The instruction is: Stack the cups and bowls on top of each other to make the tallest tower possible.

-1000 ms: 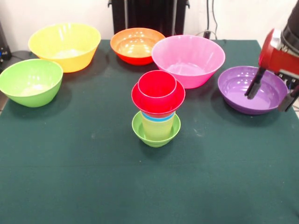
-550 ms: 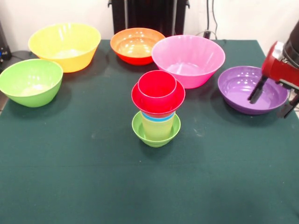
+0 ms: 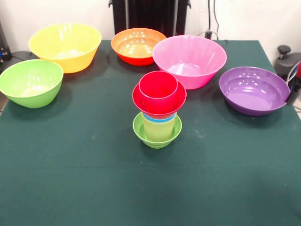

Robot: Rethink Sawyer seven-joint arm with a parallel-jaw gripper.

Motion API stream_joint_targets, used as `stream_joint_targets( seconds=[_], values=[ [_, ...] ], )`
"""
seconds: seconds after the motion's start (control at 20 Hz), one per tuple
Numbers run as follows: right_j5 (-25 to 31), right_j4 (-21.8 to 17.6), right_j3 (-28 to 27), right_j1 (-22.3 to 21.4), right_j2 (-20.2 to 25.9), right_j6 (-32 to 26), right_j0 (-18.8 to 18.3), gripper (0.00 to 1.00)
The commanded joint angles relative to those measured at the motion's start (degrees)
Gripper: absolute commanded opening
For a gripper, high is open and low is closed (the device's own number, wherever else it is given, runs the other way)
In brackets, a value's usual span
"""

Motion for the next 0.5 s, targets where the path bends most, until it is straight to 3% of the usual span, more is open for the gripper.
stream_joint_targets(
  seconds=[0.05, 0.2, 0.5],
  values=[
    [-2.2, 2.3, 8.2, 2.5, 1.5, 18.8, 1.5, 1.00],
    [-2.2, 2.6, 9.7, 2.5, -0.6, 22.0, 2.3, 1.00],
    [-5.3, 2.1, 12.4, 2.4, -2.6, 21.2, 2.8, 1.00]
  ],
)
